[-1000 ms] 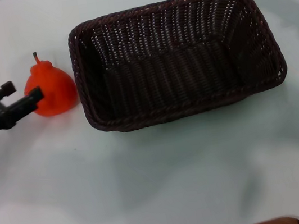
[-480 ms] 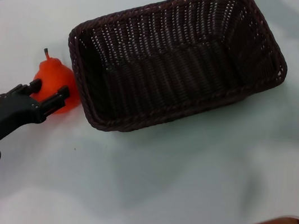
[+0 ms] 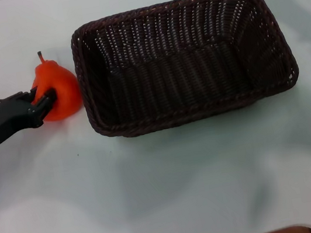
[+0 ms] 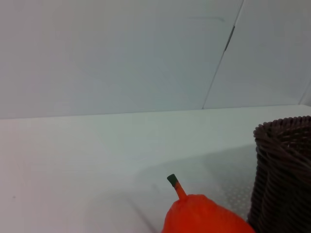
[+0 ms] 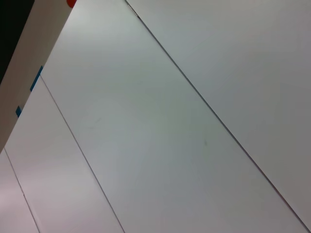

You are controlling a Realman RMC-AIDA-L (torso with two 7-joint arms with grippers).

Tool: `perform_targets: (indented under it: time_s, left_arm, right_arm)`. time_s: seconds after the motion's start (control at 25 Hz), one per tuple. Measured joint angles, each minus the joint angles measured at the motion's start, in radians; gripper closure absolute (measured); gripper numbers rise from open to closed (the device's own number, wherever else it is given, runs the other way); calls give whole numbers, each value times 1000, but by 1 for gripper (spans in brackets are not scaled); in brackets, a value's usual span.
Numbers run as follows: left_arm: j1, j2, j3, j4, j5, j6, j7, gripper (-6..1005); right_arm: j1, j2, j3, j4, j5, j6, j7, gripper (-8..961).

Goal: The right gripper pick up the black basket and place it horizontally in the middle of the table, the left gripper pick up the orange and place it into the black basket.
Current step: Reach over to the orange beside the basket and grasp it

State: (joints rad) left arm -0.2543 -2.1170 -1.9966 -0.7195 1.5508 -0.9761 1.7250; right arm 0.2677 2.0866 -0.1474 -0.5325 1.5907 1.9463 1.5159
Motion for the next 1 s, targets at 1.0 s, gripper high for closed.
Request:
perform_targets:
  time_s: [1.0]
  left_arm:
    - [-25,-56,-52,-106,-236,-499,91,922]
  right_arm:
    - [50,0,17,68,0,-19,-53,276]
